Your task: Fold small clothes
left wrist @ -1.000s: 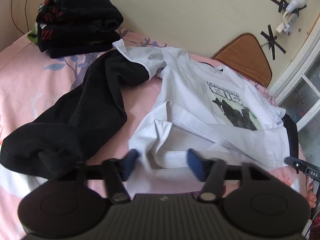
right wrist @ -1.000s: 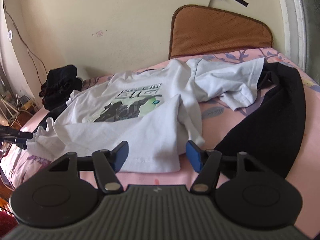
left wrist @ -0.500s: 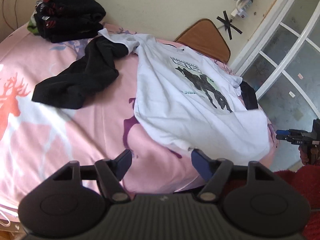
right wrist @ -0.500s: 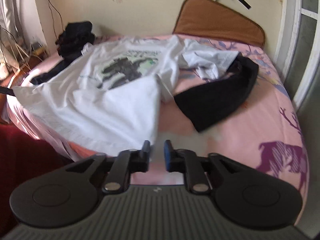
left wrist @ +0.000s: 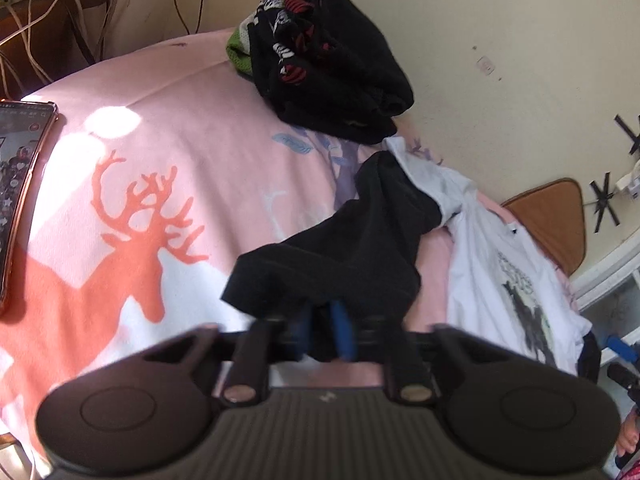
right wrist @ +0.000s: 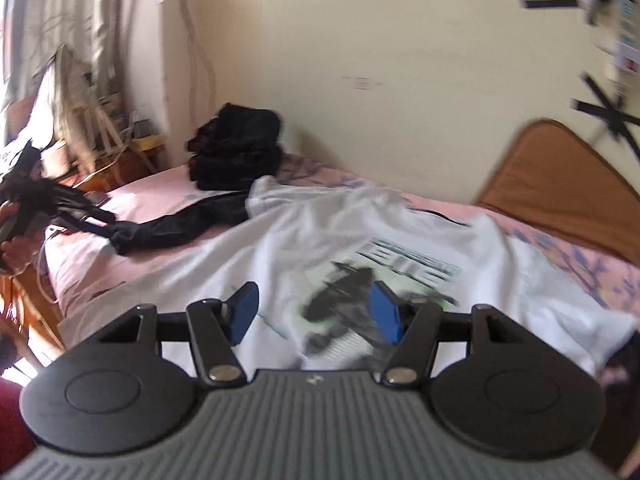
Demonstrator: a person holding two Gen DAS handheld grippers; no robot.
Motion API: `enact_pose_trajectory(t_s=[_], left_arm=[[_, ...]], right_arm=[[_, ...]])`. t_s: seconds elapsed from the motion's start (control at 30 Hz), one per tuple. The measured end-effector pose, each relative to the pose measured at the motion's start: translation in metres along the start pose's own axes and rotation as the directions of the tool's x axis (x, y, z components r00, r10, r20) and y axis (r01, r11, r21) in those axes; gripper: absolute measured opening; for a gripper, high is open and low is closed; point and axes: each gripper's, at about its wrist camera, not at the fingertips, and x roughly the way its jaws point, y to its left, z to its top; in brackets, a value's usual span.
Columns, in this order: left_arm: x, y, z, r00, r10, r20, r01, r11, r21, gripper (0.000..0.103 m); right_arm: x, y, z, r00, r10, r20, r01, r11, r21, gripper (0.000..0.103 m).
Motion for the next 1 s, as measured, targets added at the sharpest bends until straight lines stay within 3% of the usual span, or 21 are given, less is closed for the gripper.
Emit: enact_pose_trajectory(t_s=[0.1,0.2,0.3,0.37,0.4,0.43,0.5,0.57,0.6,0.63,0.7,0.8,0.9,1.0], left_arm=[[-0.015,-0.008,0.008,0.998,-0.04,0.055,0.039,0.999,0.03,0.003],[-0.043,-0.026,0.018,0.986,-0.092,0.136,0.08,0.993,0.088,0.004],[-0.067,-0.041,0.027,0.973,-0.124,0.193,0.098,0.986,0.136,0.004],[-0.077,-0.051,0.031,0.967,-0.124,0.224,0.087,0.982,0.165,0.004],[-0.082,-0.055,0.031,0.962,-0.12,0.244,0.076,0.98,0.182,0.004],[-0.087,-0.058,0.031,0.956,-0.117,0.268,0.064,0.978,0.197,0.006],[-0.099,-0.056,0.03,0.937,-0.093,0.336,0.031,0.982,0.186,0.013],[-0.109,-0.045,0.028,0.911,-0.064,0.408,0.007,0.99,0.142,0.047],[-0.112,-0.038,0.028,0.895,-0.05,0.443,0.001,0.994,0.111,0.05],[-0.112,-0.031,0.031,0.891,-0.04,0.453,0.003,0.997,0.082,0.05],[-0.102,-0.022,0.037,0.908,-0.049,0.416,0.032,0.998,0.047,0.049],[-0.078,-0.028,0.044,0.929,-0.066,0.364,0.044,0.997,0.068,0.049],[-0.047,-0.048,0.052,0.944,-0.114,0.309,0.081,0.99,0.115,0.05],[-0.009,-0.078,0.064,0.954,-0.169,0.246,0.131,0.978,0.164,0.055]], right_arm=[[0.055,0.052,0.032,0.992,0.126,-0.006,-0.125,0.977,-0.172,0.068],[0.102,0.104,0.049,0.981,0.193,-0.002,-0.177,0.898,-0.403,0.079],[0.158,0.14,0.06,0.984,0.173,-0.032,-0.164,0.839,-0.519,0.082],[0.196,0.156,0.073,0.992,0.121,-0.042,-0.125,0.839,-0.529,0.081],[0.212,0.161,0.082,0.992,0.114,-0.054,-0.126,0.846,-0.518,0.073],[0.228,0.164,0.095,0.99,0.12,-0.074,-0.141,0.86,-0.49,0.042],[0.248,0.158,0.124,0.984,0.142,-0.111,-0.174,0.911,-0.375,0.006],[0.255,0.144,0.155,0.978,0.189,-0.088,-0.206,0.943,-0.262,0.006],[0.254,0.135,0.17,0.979,0.194,-0.064,-0.204,0.952,-0.229,0.006],[0.251,0.123,0.187,0.981,0.193,-0.035,-0.196,0.962,-0.189,0.006],[0.24,0.089,0.216,0.984,0.179,0.028,-0.175,0.98,-0.099,0.006],[0.193,0.018,0.245,0.984,0.079,0.158,-0.089,0.994,0.061,0.006],[0.134,-0.064,0.239,0.971,-0.077,0.227,0.024,0.973,0.231,0.006],[0.083,-0.139,0.202,0.949,-0.223,0.223,0.122,0.912,0.391,0.006]])
